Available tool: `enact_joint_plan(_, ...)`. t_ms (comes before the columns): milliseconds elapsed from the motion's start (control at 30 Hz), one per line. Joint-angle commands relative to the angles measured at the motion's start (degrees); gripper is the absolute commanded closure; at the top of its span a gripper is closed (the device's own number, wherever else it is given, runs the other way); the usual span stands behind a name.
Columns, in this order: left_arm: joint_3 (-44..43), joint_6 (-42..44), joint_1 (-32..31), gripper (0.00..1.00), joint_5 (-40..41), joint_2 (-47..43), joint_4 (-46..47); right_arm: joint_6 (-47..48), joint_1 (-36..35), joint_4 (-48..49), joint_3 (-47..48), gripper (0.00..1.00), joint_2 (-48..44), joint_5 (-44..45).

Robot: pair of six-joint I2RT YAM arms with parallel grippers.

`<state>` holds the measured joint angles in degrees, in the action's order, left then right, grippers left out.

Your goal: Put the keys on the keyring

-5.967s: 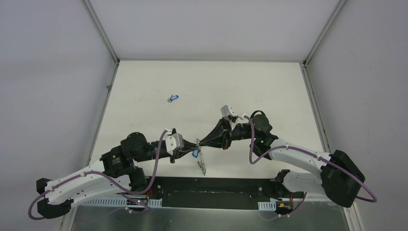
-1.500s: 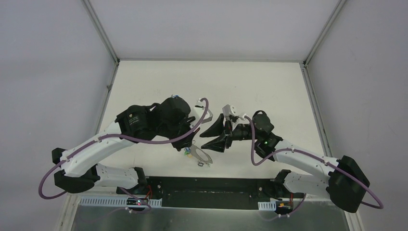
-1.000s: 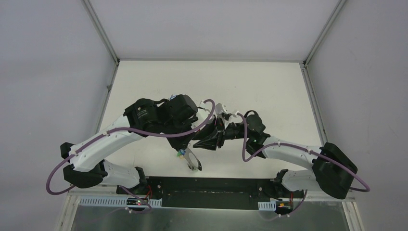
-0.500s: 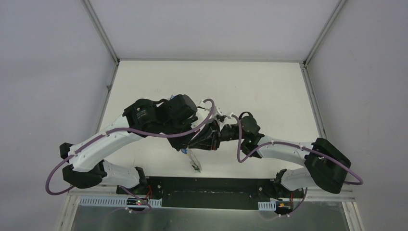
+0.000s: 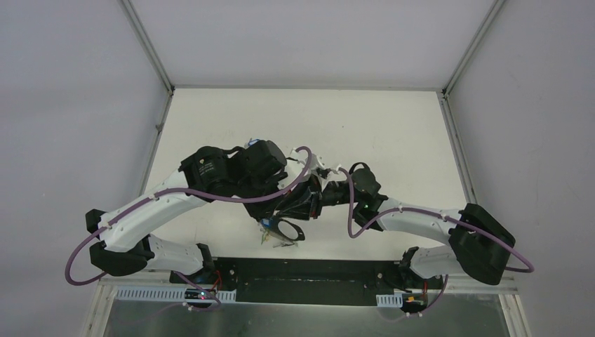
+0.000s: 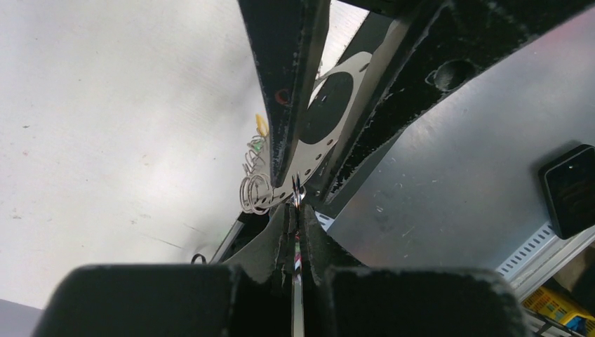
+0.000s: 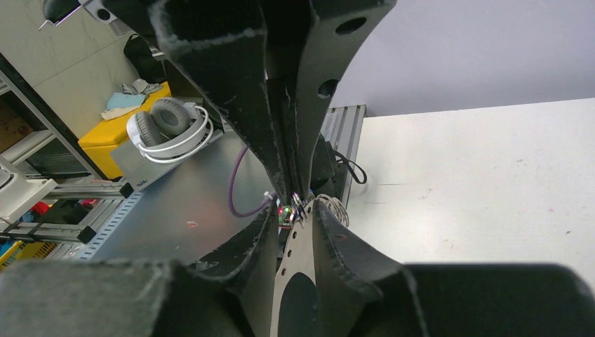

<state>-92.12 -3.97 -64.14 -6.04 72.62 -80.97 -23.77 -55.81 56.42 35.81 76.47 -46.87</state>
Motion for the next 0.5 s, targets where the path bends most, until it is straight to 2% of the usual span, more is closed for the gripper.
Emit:
enact_joint_plan(0,-0.3,-0.9,-0.1,1.0,-0.2,-1.8,2.0,3.0,-0.4,-1.0,2.4,0.76,-2.8,0.1)
enact_joint_plan(67,-0.3,-0.9,-0.1,1.0,-0.4,-1.7,2.0,2.9,-0.4,-1.0,2.5,0.8,-2.6,-0.3)
enact_joint_plan(267,-0.2,-0.9,-0.1,1.0,-0.7,-1.6,2.3,2.6,-0.4,-1.0,2.9,0.78,-1.7,-0.8)
enact_joint_plan(467,0.4,-1.0,-0.1,1.0,-1.3,-1.6,2.8,2.5,-0.5,-0.6,3.5,0.84,-1.3,-1.1)
